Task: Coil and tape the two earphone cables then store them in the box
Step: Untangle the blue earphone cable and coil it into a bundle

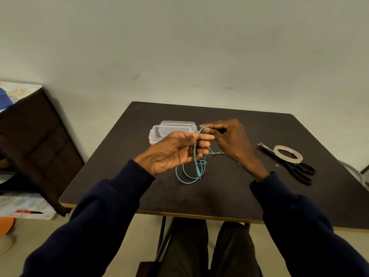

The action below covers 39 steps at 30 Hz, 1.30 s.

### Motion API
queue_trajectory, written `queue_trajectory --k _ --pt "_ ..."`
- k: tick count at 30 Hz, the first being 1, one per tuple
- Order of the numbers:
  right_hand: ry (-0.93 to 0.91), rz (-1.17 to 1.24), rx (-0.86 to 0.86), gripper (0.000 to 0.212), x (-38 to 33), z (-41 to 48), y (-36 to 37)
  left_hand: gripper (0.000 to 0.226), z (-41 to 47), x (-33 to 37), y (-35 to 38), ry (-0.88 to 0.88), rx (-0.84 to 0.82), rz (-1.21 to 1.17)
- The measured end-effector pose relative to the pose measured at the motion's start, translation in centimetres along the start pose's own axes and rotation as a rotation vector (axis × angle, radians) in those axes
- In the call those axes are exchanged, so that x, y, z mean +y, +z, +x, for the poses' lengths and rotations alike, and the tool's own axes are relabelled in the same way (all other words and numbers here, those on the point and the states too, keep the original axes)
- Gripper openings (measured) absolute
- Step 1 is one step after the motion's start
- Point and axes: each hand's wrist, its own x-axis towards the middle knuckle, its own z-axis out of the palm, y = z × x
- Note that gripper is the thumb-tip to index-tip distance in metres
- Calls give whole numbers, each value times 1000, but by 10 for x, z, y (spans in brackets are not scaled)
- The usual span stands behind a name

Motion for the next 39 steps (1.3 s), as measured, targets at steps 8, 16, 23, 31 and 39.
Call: queue_trajectory --k 8,16,23,31,39 --pt "26 214 -100 18 -3 2 14 32 2 0 11 125 -33 -148" --pt "121 481 -289 21 6 -32 52 42 10 21 22 360 -121 -424" --pt "-37 152 -184 23 -4 -49 41 46 22 21 6 502 209 194" --pt "-246 -368 -106 9 -13 -26 -10 35 10 0 -3 272 216 838" --pt "-281 -82 55 8 -4 9 -10 44 7 -1 3 141 91 419"
